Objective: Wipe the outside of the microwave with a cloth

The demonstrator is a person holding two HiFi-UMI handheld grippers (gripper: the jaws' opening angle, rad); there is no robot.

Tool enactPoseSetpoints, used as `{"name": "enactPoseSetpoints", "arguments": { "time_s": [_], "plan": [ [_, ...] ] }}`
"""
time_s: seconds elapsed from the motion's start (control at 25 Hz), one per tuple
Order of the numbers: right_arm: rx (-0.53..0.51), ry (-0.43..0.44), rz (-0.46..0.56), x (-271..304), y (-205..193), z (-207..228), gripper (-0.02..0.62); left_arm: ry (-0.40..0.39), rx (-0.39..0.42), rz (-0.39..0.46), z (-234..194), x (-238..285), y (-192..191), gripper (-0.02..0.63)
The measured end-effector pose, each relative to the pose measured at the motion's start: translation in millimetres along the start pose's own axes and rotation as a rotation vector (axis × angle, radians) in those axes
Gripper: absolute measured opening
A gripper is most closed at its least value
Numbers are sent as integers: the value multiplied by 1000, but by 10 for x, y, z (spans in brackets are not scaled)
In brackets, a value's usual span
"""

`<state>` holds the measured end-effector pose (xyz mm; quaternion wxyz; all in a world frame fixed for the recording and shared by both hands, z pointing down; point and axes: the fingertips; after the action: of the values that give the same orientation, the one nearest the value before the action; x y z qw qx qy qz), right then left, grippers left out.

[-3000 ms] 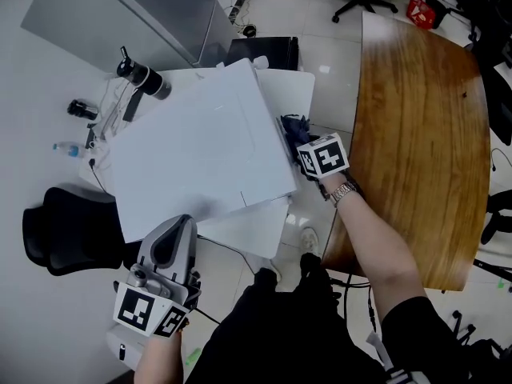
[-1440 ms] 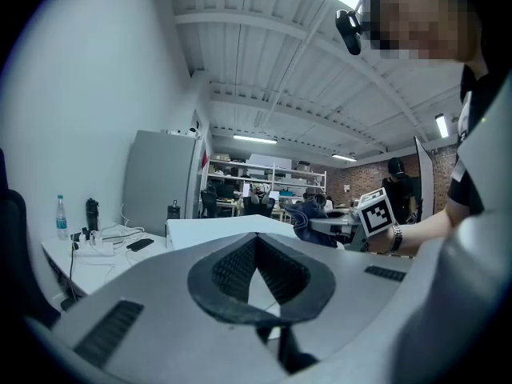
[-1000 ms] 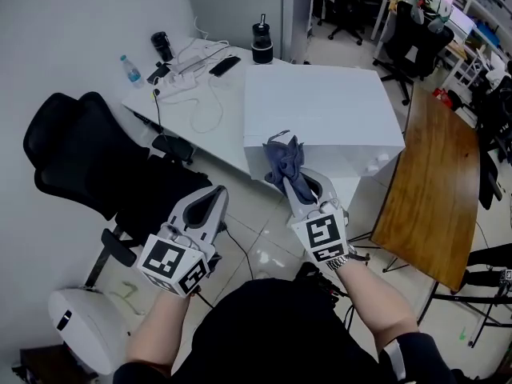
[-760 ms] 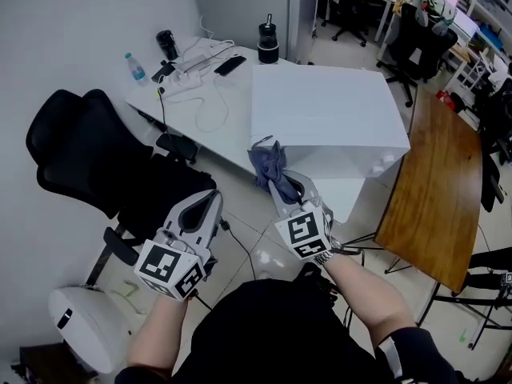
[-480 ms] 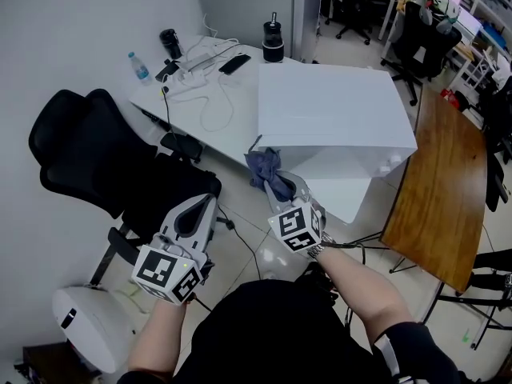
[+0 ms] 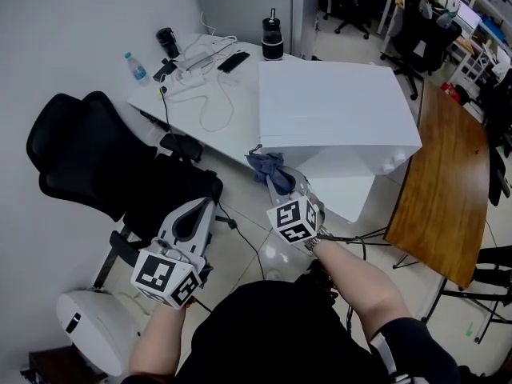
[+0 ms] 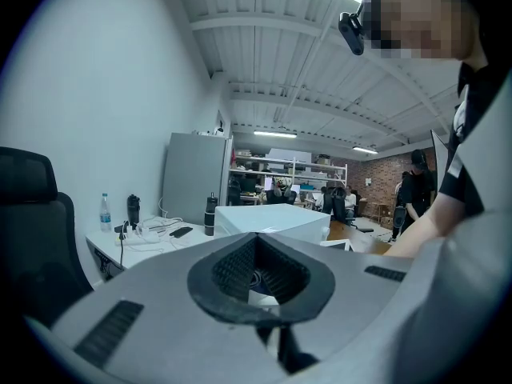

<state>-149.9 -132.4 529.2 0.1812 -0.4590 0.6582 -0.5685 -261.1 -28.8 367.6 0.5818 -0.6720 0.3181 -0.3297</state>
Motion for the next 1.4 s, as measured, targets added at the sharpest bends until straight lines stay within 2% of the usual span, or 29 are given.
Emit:
{"name": "enactPoseSetpoints", "arguments": {
  "time_s": [0.72,1.4],
  "plan": [
    [36,-104,-71,-238,-286,509,66,-65,-15,-17,140,239,-25,2],
    [108,-228,-154,-1036,-963,1584,66,-149,10,-43,965,900,47,2]
  ]
}}
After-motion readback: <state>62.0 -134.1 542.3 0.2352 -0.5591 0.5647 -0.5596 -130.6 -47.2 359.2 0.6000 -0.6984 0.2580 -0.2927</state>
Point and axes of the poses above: the fingertips, and each gripper's own axes: x forward along the fingers, z to its right, y out of its top, and after that the axes turned 7 degrees about z, right-handed
